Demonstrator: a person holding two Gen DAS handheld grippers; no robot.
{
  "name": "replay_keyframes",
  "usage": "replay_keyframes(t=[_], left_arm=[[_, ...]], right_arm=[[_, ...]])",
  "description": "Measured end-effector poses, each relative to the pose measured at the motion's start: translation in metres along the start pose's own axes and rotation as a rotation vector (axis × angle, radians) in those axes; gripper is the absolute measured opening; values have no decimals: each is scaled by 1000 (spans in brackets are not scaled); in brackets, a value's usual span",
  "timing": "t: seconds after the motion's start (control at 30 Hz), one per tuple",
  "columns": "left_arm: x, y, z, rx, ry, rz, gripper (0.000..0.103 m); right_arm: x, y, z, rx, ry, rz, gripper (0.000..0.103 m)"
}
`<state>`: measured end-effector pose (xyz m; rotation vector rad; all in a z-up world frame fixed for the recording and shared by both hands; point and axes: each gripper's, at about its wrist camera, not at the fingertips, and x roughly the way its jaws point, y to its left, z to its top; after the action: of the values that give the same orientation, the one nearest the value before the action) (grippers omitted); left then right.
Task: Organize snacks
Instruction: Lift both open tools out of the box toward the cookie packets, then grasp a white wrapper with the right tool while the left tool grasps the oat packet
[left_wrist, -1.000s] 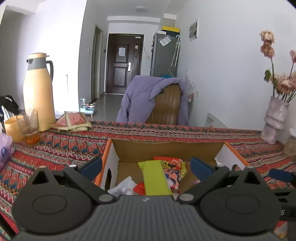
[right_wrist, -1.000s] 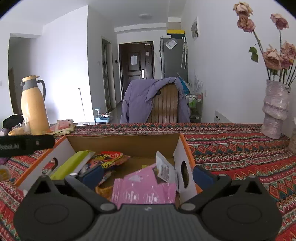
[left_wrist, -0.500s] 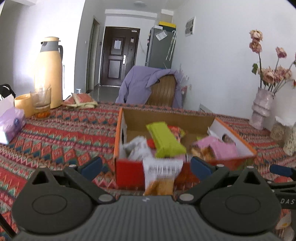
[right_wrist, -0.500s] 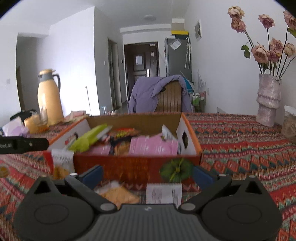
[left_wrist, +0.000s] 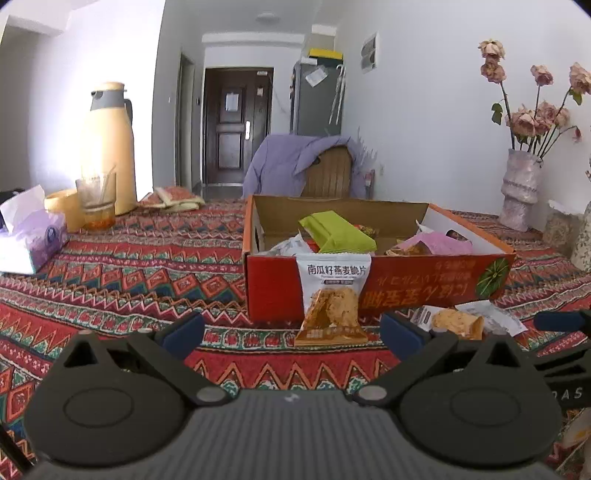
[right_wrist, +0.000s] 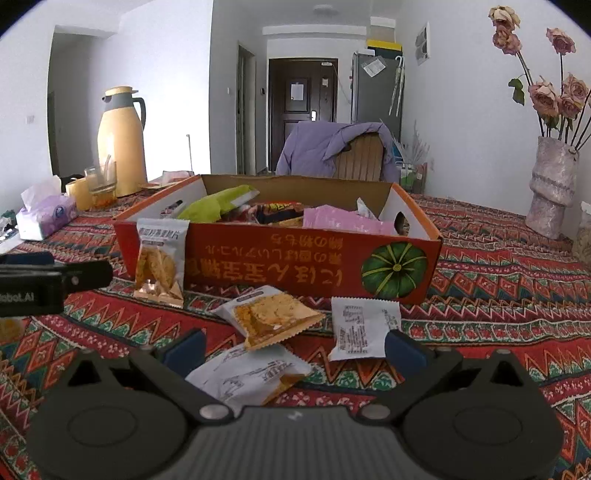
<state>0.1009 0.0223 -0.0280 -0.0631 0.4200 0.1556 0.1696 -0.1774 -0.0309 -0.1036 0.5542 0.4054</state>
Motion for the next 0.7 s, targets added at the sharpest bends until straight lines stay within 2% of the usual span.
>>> replay_keyframes(t=[0.13,0.47,0.57,0.63,0.7], left_arm=[[4,-2,-4,22,9,51,103],[2,-2,-6,29,-11,26,103],[2,-2,-6,28,-12,23,103],[2,-2,-6,28,-12,23,103],[2,-2,-6,27,-12,23,103]], right_arm=[[5,5,-1,-7,23,-9,103],[13,11,-2,-23,52,-16,101],[14,12,-2,-31,60,-15,95],[16,14,-2,-43,70,-8,79],[19,17,-2,-60,89,7,71]])
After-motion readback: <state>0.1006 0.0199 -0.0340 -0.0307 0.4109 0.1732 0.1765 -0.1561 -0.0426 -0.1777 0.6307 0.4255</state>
